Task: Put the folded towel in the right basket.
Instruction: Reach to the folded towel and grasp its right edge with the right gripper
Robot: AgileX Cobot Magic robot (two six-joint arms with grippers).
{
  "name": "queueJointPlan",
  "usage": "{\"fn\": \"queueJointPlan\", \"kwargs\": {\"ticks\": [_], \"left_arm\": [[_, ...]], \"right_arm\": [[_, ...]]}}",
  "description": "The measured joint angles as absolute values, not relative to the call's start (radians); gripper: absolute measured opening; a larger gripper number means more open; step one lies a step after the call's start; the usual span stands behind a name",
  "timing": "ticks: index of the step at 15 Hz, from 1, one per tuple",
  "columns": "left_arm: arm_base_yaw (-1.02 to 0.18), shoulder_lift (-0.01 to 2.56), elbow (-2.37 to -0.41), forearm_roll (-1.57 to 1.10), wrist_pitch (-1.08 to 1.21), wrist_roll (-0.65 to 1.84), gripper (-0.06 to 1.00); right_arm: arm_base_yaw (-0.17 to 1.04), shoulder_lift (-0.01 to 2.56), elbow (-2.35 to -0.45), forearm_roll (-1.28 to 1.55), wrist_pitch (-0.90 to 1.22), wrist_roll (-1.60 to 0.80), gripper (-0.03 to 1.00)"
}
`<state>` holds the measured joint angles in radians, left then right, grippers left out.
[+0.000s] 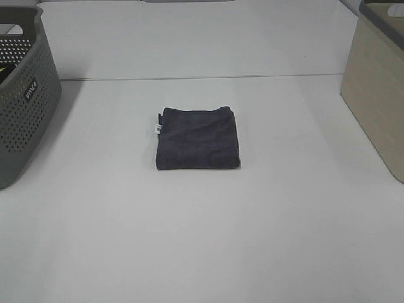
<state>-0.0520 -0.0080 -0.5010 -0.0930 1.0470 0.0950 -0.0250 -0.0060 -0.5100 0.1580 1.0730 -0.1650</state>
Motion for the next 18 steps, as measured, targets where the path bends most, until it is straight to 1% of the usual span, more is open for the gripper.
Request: {"fn": "queueJointPlan", "kwargs": {"ticks": [18], "left_arm": [[-0.052, -0.008, -0.501, -0.093, 1.047, 0.095, 0.98]], "right_arm": [[-0.025, -0.006, -0.510, 0.158, 1.073, -0.165, 0.74]]}}
